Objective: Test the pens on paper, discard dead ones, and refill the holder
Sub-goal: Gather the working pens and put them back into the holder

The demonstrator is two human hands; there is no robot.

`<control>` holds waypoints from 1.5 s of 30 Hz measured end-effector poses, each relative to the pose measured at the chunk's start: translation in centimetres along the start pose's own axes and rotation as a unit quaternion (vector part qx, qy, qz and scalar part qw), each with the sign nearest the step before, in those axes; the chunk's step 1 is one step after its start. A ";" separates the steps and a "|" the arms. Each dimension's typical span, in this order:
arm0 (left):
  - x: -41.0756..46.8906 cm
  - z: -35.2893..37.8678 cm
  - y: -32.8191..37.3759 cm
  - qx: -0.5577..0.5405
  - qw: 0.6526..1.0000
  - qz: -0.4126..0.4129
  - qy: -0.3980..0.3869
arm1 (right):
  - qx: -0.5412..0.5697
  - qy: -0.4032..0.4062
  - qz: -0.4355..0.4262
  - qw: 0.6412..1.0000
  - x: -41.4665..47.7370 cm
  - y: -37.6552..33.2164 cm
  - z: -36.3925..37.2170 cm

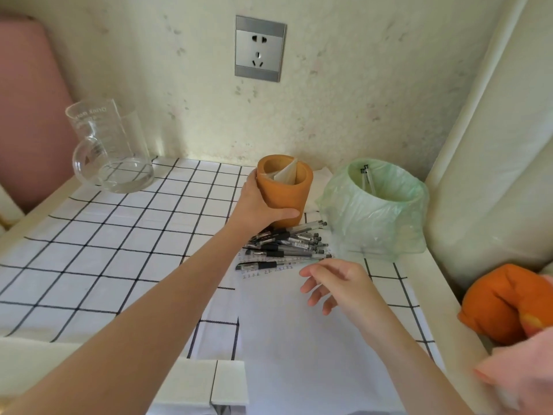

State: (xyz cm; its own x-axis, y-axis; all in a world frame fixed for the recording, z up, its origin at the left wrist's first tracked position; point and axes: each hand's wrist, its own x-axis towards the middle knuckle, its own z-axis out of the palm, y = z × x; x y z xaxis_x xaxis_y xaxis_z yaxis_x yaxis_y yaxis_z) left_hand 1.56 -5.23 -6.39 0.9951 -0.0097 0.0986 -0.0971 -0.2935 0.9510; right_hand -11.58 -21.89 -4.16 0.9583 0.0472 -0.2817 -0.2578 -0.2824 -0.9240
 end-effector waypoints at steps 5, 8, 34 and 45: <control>0.0 0.3 0.5 -0.013 0.999 0.024 0.023 | -0.010 -0.005 0.000 1.000 -0.1 0.0 0.4; -0.3 -0.5 1.4 -0.011 0.998 0.033 0.058 | -0.011 -0.005 -0.003 1.000 0.1 0.0 0.5; -14.7 -9.6 -1.2 -0.005 0.990 -0.007 0.143 | -0.280 -0.040 -0.183 0.941 3.4 0.2 0.0; -14.3 -9.6 -2.0 -0.041 0.994 0.012 0.104 | -0.541 -0.213 -0.057 0.812 10.9 -4.9 1.3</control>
State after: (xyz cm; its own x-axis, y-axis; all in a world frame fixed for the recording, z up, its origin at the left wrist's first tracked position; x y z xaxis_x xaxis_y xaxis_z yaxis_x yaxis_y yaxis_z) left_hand -12.64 4.65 -6.89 0.9676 0.1842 0.1725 -0.1312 -0.2165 0.9674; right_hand 0.00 -18.78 -3.07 0.7800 0.3931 -0.4868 0.3087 -0.9185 -0.2472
